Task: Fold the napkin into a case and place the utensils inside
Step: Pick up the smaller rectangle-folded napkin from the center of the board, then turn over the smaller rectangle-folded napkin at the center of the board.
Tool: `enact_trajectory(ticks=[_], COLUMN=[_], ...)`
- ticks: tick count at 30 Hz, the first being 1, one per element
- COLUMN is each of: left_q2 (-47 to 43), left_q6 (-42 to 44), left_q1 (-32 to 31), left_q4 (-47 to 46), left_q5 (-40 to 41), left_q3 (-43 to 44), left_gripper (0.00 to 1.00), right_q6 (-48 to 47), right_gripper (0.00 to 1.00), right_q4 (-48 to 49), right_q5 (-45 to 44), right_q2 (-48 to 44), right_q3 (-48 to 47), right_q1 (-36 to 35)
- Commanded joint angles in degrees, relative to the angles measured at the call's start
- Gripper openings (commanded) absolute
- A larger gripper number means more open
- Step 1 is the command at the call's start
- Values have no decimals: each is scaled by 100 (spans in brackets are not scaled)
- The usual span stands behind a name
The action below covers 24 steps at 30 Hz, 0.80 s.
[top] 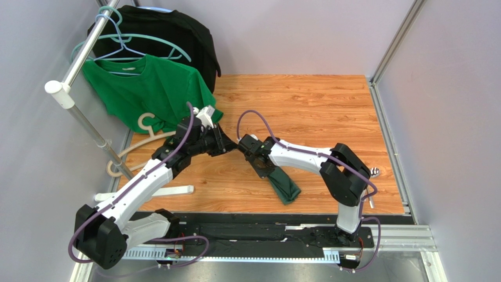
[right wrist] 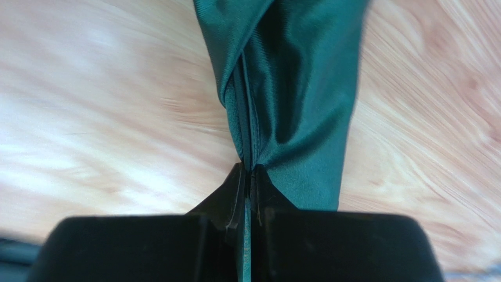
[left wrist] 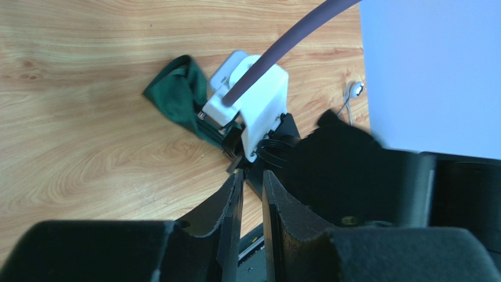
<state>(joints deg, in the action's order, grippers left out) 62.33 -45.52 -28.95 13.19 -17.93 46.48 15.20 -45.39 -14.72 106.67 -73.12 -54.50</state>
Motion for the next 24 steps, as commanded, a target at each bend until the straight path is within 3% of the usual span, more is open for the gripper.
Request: enact_trajectory(ticks=[1, 6, 12, 21, 24], left_q2=[-264, -344, -493, -493, -388], left_q6=[148, 219, 263, 227, 210], left_q1=[109, 170, 205, 214, 214], left_q4=[254, 509, 755, 791, 720], left_q5=[0, 18, 115, 124, 36], left_q3=[63, 195, 248, 151, 133], left_gripper=[27, 27, 27, 27, 27], right_q6=[316, 624, 1527, 2750, 2919], right_gripper=[0, 0, 0, 0, 0], right_q4=[188, 503, 1909, 4701, 5021], right_q5=[1382, 2988, 4975, 6541, 6692], right_q2=[-305, -191, 2, 467, 548], right_q3=[-764, -1064, -486, 790, 1089], right_q1=[176, 448, 774, 1442, 1644])
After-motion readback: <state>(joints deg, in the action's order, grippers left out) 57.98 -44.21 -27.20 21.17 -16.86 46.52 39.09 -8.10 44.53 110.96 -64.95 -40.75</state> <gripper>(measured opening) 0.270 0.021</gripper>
